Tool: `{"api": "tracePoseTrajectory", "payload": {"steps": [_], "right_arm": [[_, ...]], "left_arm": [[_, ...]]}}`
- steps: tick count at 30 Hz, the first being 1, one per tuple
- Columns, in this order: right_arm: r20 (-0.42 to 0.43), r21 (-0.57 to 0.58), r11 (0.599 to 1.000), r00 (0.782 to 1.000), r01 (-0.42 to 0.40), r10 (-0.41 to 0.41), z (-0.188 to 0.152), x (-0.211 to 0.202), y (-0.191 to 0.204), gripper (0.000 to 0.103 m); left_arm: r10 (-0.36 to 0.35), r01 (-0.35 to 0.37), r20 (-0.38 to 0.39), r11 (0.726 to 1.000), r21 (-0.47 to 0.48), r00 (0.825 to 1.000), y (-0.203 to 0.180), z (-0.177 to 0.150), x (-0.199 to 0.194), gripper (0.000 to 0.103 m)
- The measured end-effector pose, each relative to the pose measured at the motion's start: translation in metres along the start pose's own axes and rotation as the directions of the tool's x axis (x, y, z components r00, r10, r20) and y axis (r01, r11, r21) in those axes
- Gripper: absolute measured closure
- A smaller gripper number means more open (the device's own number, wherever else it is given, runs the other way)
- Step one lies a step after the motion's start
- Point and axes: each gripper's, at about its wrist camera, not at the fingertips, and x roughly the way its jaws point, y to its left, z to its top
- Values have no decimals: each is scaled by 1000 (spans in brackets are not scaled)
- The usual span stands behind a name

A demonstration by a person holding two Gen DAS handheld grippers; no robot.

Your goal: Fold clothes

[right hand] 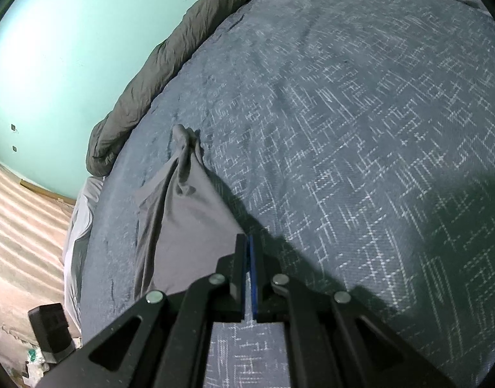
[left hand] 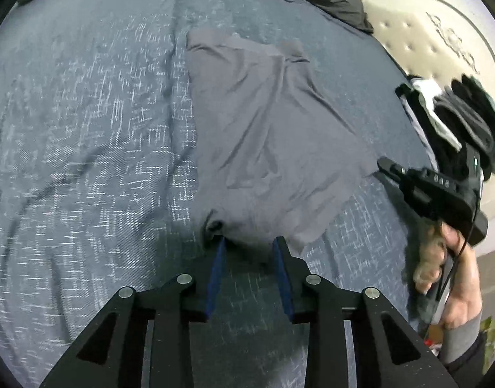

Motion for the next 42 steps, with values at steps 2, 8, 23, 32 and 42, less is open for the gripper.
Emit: {"api": "tracePoseTrajectory", "payload": {"steps": [2, 8, 23, 32, 42], "right_arm": [[-2, -1, 1000, 1000, -1, 1, 2, 2, 0, 102], [7, -6, 1000, 1000, -3, 3, 5, -2, 1, 102], [-25, -45, 998, 998, 49, -50, 4, 4, 1, 102], [-24, -69, 995, 997, 65, -67, 5, 5, 4, 101], [-20, -74, 995, 997, 70, -72, 6, 6, 4, 101]], "left_arm": [[-7, 7, -8, 1000, -8, 1000, 1, 2, 4, 91], [-42, 42, -4, 999, 13, 999, -6, 0, -9, 102], [-95, 90, -85, 994, -66, 992, 6, -11, -5, 101], [-33, 34, 23, 999, -31, 999, 21, 18, -48, 79], [54, -51, 126, 998, -25, 991, 53, 142, 1, 73]]}}
